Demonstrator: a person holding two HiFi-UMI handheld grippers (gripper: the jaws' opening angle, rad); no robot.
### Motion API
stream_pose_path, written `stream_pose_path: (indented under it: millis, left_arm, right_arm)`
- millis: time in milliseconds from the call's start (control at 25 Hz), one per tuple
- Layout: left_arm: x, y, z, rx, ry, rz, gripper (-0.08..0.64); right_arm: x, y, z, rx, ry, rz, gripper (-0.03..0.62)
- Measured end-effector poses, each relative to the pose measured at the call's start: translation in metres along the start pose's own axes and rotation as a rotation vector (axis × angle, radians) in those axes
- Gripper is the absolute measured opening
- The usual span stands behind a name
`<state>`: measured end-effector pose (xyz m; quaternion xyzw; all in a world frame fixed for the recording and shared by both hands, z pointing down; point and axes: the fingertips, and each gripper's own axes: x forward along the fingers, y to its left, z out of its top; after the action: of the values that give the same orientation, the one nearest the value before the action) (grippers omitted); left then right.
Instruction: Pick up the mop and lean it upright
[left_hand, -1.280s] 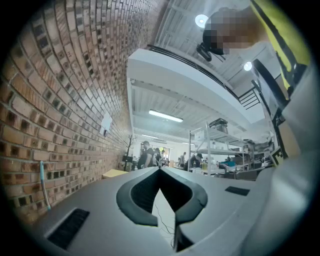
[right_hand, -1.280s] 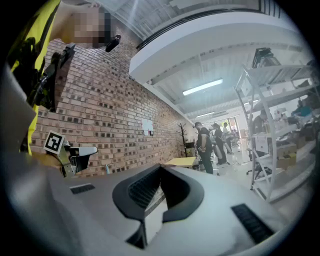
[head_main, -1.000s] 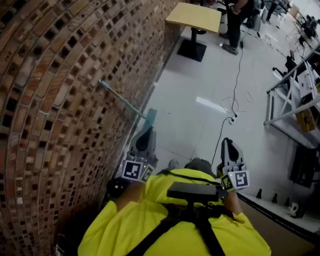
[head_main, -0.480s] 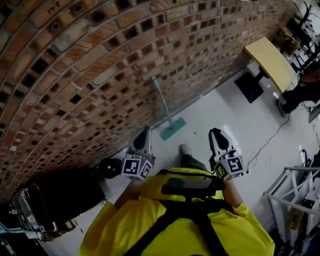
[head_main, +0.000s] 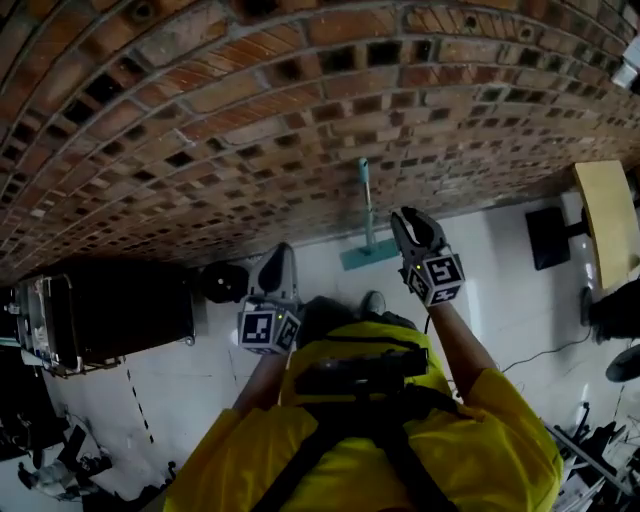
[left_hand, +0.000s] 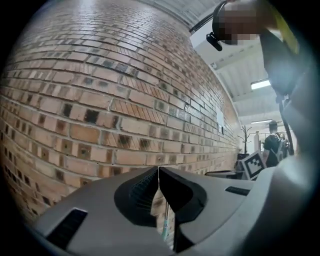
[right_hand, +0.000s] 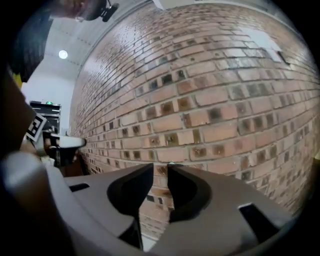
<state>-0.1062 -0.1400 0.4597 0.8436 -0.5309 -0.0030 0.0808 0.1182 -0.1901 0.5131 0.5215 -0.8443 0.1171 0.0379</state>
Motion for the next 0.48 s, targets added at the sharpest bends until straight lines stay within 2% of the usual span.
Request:
stream_pose_path:
  millis: [120, 160, 240, 360, 480]
  left_arm:
    - [-0.009, 0.008, -0.006, -0.002, 0.017, 0.059, 0.002]
    - [-0.012, 0.011, -0.009, -0.004, 0.025, 0.077, 0.002]
    - [-0.018, 0.018, -0.008, -0.012, 0.005, 0.126, 0.002]
    - [-0.03, 0.031, -0.015, -0.03, 0.006, 0.181, 0.002]
    - [-0.032, 0.038, -0.022, -0.045, 0.026, 0.202, 0.002]
  right_arm:
    - [0.058, -0.01, -0.027, -0.026, 0.043, 0.017, 0.095]
    - [0.077, -0.014, -0.036, -0.036, 0.063, 0.019, 0.126]
    - [0.11, -0.024, -0.055, -0.043, 0.106, 0.014, 0.141]
    - [0.144, -0.037, -0.08, -0.047, 0.171, -0.028, 0.141]
    - [0.166, -0.043, -0.09, -0.033, 0.186, -0.054, 0.141]
